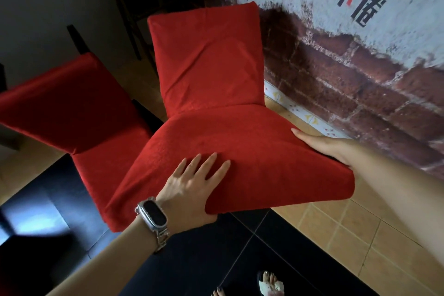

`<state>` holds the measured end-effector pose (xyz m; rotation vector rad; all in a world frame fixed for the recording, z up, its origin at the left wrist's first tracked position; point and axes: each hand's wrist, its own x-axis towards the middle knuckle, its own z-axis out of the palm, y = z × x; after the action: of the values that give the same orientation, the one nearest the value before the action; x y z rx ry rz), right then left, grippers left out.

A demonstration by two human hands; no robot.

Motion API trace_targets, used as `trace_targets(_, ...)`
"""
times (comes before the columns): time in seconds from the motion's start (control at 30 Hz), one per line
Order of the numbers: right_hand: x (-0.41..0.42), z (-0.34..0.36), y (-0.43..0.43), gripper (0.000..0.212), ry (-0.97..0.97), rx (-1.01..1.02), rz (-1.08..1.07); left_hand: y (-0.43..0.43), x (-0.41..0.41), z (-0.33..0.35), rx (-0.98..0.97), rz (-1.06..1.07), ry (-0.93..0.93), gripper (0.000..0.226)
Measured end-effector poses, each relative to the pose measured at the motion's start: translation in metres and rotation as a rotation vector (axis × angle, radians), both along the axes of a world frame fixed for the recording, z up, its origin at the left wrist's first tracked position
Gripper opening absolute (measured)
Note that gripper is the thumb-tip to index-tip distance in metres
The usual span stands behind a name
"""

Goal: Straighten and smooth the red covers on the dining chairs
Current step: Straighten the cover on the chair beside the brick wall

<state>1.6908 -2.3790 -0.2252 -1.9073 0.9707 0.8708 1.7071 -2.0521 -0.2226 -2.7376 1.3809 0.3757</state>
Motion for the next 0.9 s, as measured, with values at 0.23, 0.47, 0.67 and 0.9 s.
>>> trace_targets(0.23,-0.05,0.032,0.065,0.111,-0.369,-0.539,0.685,-0.004,0.001,0.007,0.051,0.006,0.032,0.111)
trace_targets(0.47,-0.08,0.023,0.101,0.128,-0.622,-0.879,1.171,0.0,-0.01,0.01,0.013,0.073,0.006,0.11)
trace_targets(0.67,-0.067,0.017,0.106,0.108,-0.517,-0.771,1.183,0.006,-0.019,0.015,-0.037,0.157,-0.148,0.117)
trace_targets(0.9,-0.068,0.02,0.105,0.096,-0.529,-0.687,1.152,0.019,-0.015,0.0,0.116,0.156,-0.097,0.109)
